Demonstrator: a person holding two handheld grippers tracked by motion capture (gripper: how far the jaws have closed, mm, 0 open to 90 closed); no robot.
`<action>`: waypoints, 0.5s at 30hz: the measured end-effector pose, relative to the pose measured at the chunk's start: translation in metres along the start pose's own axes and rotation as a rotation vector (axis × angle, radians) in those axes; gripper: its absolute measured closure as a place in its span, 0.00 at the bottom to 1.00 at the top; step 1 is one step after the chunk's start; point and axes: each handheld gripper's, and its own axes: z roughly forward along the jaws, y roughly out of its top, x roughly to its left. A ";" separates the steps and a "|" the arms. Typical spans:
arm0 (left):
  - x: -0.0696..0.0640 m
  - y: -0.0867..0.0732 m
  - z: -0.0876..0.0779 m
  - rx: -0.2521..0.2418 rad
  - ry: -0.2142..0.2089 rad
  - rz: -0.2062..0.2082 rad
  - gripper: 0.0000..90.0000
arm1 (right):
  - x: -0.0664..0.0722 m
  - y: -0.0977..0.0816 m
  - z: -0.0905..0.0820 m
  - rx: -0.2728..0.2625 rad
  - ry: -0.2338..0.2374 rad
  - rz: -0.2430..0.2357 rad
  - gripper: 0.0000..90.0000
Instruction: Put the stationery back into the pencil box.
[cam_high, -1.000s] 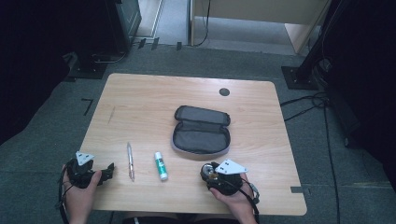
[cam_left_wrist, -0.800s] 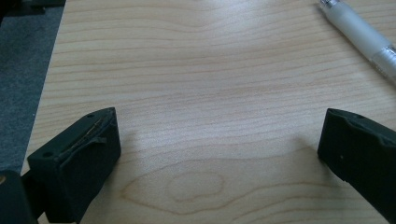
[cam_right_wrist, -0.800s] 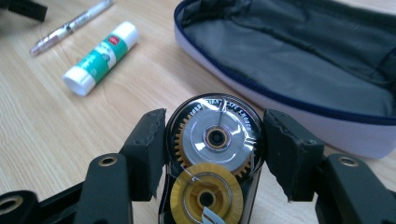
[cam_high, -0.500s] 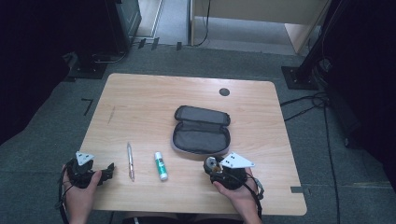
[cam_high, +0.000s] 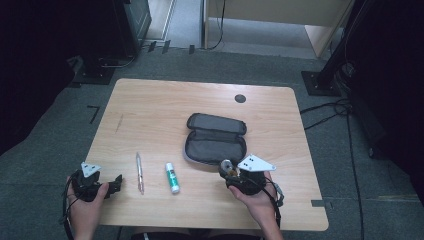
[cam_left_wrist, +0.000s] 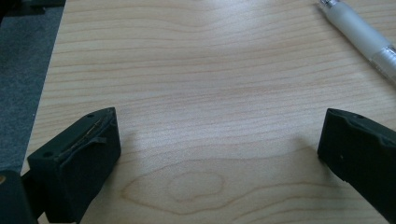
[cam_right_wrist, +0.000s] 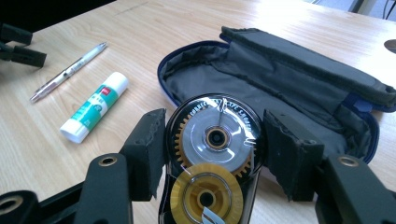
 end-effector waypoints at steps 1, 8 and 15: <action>0.000 0.000 0.000 0.000 0.000 0.000 0.00 | -0.001 0.001 0.001 -0.002 -0.001 0.003 0.47; 0.000 0.000 0.000 0.000 0.000 0.000 0.00 | -0.006 0.012 0.004 -0.012 -0.002 0.011 0.46; 0.000 0.000 0.000 0.000 0.000 0.000 0.00 | -0.012 0.023 0.009 -0.013 0.003 0.019 0.47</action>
